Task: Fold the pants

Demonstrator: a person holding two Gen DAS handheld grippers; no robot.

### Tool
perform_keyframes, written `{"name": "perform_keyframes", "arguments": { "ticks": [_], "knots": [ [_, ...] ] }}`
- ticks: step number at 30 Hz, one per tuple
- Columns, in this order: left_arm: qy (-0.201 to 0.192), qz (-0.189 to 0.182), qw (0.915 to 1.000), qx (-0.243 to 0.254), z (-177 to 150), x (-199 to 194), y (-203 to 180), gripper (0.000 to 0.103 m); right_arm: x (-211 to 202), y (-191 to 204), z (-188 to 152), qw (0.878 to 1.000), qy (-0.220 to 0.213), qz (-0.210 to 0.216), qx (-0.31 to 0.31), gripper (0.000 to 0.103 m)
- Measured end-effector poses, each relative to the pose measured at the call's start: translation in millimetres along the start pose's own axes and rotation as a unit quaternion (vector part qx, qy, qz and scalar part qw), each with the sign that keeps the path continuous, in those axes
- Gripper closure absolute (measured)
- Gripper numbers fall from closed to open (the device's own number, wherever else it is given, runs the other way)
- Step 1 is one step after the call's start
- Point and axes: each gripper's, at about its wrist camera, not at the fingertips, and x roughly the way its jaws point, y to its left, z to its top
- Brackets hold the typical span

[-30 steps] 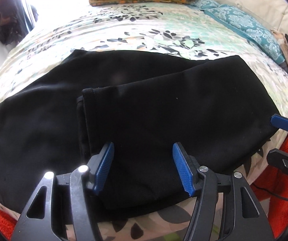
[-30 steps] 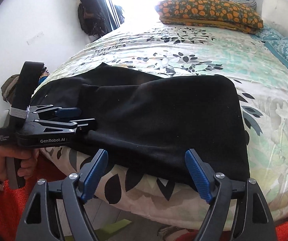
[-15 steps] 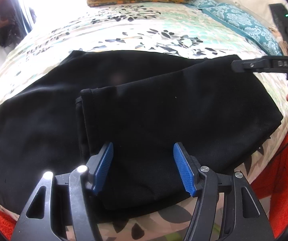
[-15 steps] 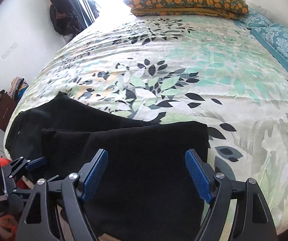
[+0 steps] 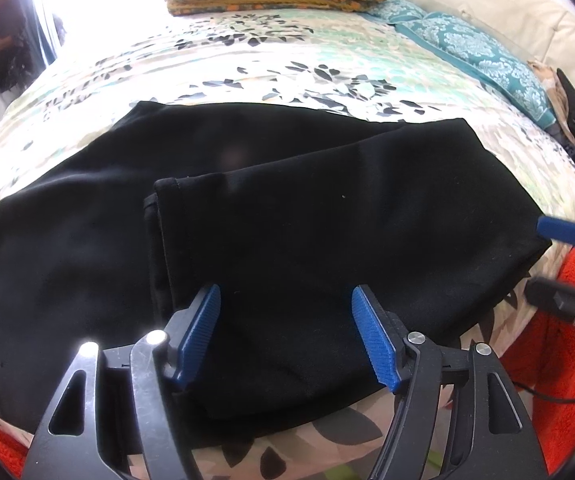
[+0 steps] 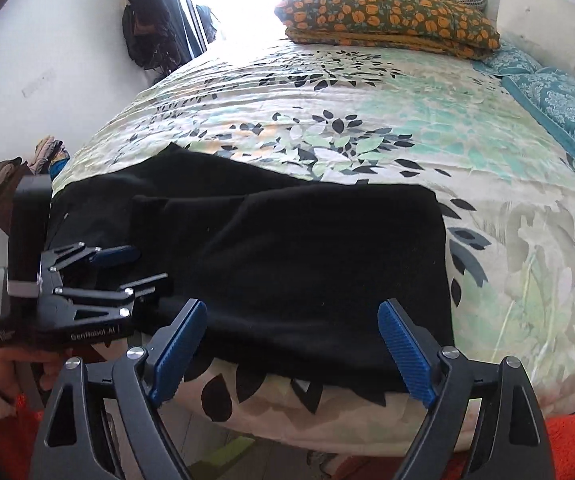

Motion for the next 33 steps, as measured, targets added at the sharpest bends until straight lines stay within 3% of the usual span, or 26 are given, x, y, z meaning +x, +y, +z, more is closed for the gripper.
{"name": "perform_keyframes", "arguments": {
  "ticks": [2, 7, 12, 15, 18, 20, 22, 25, 27, 28, 31, 33],
  "knots": [
    [-0.005, -0.002, 1.0000, -0.001, -1, -2, 1, 0.032, 11, 4, -12, 1.000, 0.016, -0.015, -0.013, 0.016],
    [-0.034, -0.002, 0.9989, -0.033, 4, -27, 16, 0.032, -16, 11, -4, 0.997, -0.062, -0.024, -0.047, 0.016],
    [-0.094, 0.013, 0.9896, -0.108, 16, -79, 88, 0.032, -25, -2, -7, 0.996, -0.084, -0.023, -0.028, 0.015],
    [-0.096, 0.001, 0.9736, -0.207, 14, -94, 171, 0.032, -24, -9, -6, 0.996, -0.082, -0.023, -0.012, 0.015],
    [-0.087, -0.023, 0.9463, -0.310, -8, -96, 258, 0.032, -22, -14, -6, 0.997, -0.081, -0.018, -0.003, 0.015],
    [-0.076, -0.012, 0.9337, -0.350, -28, -93, 299, 0.032, -18, -14, -7, 0.997, -0.075, -0.013, -0.001, 0.015],
    [-0.062, -0.007, 0.9325, -0.356, -44, -83, 321, 0.032, -13, -12, -9, 0.998, -0.064, -0.005, 0.000, 0.015],
    [-0.033, -0.021, 0.9451, -0.325, -54, -58, 326, 0.032, -7, -7, -8, 0.998, -0.055, 0.006, 0.000, 0.015],
    [-0.017, 0.036, 0.9512, -0.306, -58, -47, 325, 0.032, -5, -5, -7, 0.998, -0.055, 0.011, 0.003, 0.015],
    [-0.005, 0.039, 0.9465, -0.320, -61, -40, 331, 0.022, -6, -4, -7, 0.998, -0.055, 0.012, 0.003, 0.015],
    [-0.014, -0.008, 0.9249, -0.380, -74, -36, 350, 0.017, -7, 0, -7, 0.998, -0.057, 0.010, -0.005, 0.015],
    [-0.006, -0.024, 0.9269, -0.375, -73, -32, 349, 0.016, -7, 1, -8, 0.998, -0.057, 0.008, -0.010, 0.015]
  ]
}}
